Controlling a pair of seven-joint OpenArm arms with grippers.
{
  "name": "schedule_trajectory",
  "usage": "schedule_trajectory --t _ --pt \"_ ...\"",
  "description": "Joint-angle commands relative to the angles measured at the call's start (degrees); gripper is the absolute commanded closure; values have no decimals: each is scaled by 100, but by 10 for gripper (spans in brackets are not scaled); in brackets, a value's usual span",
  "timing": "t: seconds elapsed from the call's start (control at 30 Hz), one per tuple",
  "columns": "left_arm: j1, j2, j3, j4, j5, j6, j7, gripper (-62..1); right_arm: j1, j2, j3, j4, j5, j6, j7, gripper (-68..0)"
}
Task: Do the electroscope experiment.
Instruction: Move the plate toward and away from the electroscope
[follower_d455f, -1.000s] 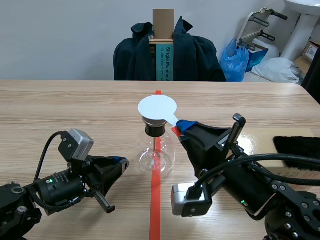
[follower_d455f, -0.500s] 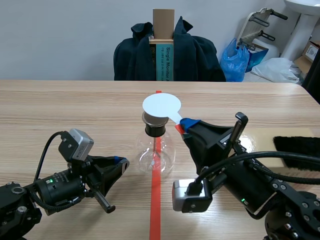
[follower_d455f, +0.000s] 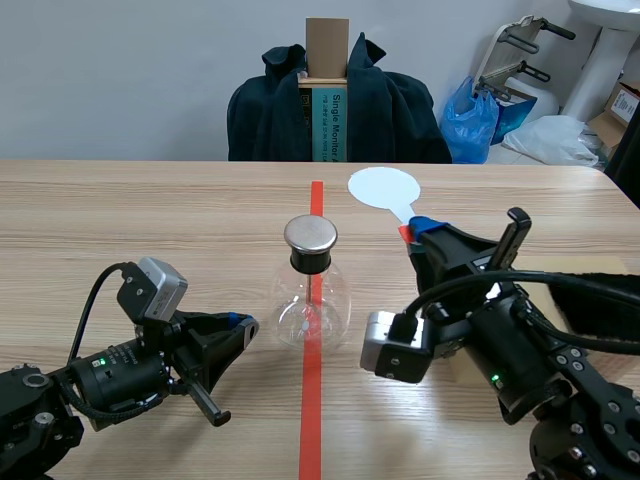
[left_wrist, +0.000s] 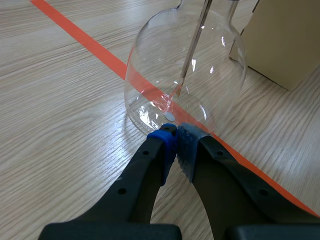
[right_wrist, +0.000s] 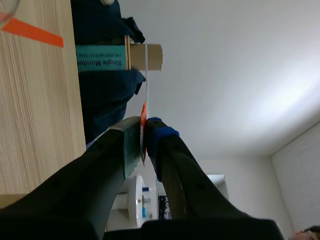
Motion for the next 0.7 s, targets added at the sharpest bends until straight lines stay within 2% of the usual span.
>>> schedule_trajectory --t 0.0,0.33,0.67 --pt "-31 28 -33 133 -39 -52 -105 -41 55 61 48 155 15 -83 -96 -7" --pt "-31 26 -33 133 -39 -52 -107 -41 72 63 122 363 90 -85 -586 -7" --pt "-31 -22 -44 133 -39 -52 -109 -41 24 98 734 1932 168 -81 -1034 -7"
